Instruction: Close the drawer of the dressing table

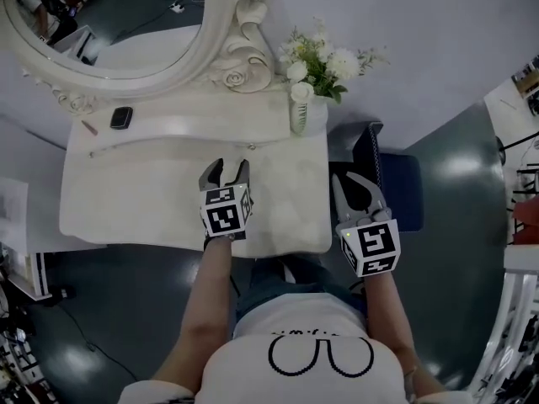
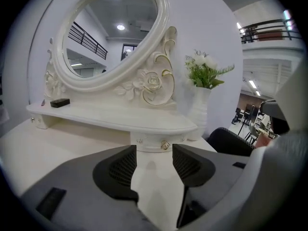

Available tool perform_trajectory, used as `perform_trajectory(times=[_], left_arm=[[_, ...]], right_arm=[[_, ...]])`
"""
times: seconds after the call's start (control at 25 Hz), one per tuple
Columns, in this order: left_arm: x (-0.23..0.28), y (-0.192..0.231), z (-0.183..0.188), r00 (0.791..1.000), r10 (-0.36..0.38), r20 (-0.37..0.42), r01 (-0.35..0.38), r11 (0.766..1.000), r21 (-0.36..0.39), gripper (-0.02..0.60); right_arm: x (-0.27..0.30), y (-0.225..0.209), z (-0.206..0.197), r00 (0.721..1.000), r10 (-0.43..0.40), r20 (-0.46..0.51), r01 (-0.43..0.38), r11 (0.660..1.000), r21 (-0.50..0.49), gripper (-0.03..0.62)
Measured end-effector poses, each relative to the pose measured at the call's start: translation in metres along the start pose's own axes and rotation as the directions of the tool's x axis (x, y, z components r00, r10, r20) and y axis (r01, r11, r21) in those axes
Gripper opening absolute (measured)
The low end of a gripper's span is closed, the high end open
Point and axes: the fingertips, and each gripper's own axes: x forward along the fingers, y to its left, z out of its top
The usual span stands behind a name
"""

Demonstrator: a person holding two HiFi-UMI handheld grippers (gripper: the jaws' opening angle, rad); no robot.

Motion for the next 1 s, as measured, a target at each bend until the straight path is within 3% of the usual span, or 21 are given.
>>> perform_trajectory(times=[0.28, 0.48, 0.56, 0.6, 0.68, 0.76, 1.0], left_arm=[[-0.061, 0.017, 0.053, 0.981, -0.065, 0.184, 0.048, 0.994, 0.096, 0.230], [-0.105, 0.023, 0.096, 0.944, -0.117, 0.308, 0.062, 0.982, 0.181, 0.227], [-0.123, 0.022, 0.112, 0.921, -0.140, 0.364, 0.072, 0.978, 0.194, 0.225], [-0.133, 0.021, 0.121, 0.905, -0.148, 0.399, 0.072, 0.977, 0.200, 0.212], [-0.151, 0.018, 0.138, 0.868, -0.153, 0.472, 0.059, 0.976, 0.209, 0.080], [-0.165, 0.012, 0.149, 0.843, -0.162, 0.513, 0.048, 0.973, 0.228, -0.002], [-0.187, -0.011, 0.168, 0.819, -0.201, 0.538, 0.036, 0.952, 0.303, -0.002]], right_arm=[[-0.017, 0.009, 0.036, 0.994, -0.065, 0.085, 0.064, 0.998, 0.010, 0.003], [-0.035, 0.027, 0.068, 0.981, -0.106, 0.161, 0.106, 0.994, 0.005, 0.003], [-0.043, 0.038, 0.081, 0.976, -0.110, 0.190, 0.115, 0.993, -0.014, 0.003], [-0.047, 0.041, 0.088, 0.972, -0.111, 0.207, 0.119, 0.993, -0.024, 0.003], [-0.055, 0.046, 0.103, 0.963, -0.116, 0.244, 0.129, 0.991, -0.040, 0.003], [-0.063, 0.048, 0.119, 0.952, -0.119, 0.281, 0.140, 0.989, -0.054, 0.003], [-0.083, 0.048, 0.156, 0.929, -0.118, 0.352, 0.163, 0.982, -0.099, 0.003]])
